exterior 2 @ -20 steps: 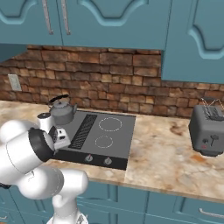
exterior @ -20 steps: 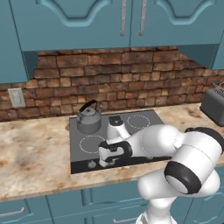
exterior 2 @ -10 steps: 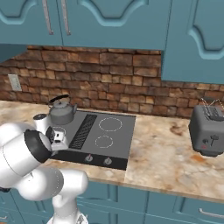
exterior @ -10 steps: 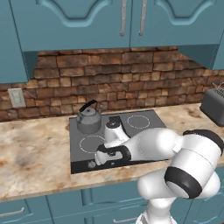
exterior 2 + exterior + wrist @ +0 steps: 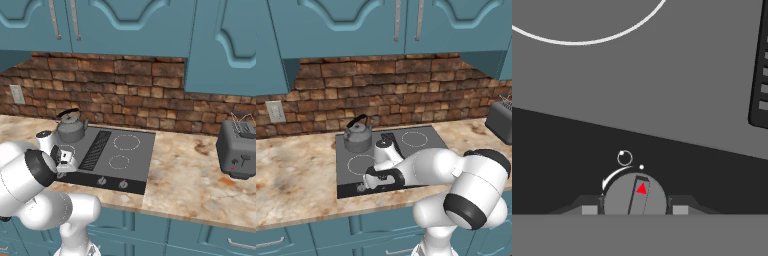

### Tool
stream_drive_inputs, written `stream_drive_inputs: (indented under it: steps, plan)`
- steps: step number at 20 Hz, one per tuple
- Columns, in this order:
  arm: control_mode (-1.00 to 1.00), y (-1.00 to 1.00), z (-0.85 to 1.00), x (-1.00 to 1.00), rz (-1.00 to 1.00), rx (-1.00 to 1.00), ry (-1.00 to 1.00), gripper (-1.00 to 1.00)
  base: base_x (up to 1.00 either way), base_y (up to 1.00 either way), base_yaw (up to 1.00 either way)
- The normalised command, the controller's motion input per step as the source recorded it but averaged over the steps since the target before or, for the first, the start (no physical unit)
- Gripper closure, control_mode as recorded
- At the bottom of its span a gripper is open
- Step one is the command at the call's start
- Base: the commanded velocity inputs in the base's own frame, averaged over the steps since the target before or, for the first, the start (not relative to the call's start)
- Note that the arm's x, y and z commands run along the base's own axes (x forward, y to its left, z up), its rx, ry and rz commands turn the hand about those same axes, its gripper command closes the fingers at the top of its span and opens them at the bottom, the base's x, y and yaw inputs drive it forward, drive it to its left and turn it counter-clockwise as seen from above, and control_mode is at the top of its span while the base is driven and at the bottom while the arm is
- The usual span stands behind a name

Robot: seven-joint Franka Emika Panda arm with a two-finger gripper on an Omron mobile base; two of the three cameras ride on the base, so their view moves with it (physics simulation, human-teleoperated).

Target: The kettle is done boiling. Turn off the stove, then wait for 300 timesteps before moving the kettle to the dining table.

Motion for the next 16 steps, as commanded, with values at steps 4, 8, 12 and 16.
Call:
stream_drive_inputs:
  steps: [4,8,12,16]
  plan:
    - [-1.0,-0.06,-0.01,-0.03,-0.16,0.07,0.0,-1.0,0.0,0.0,0.0]
    - [-1.0,-0.12,0.02,-0.02,-0.13,0.09,0.01,-1.0,0.0,0.0,0.0]
    - [-1.0,-0.11,0.12,0.0,-0.13,0.11,0.1,-1.0,0.0,0.0,0.0]
    - [-1.0,0.0,0.29,0.0,-0.14,0.06,0.09,-1.0,0.0,0.0,0.0]
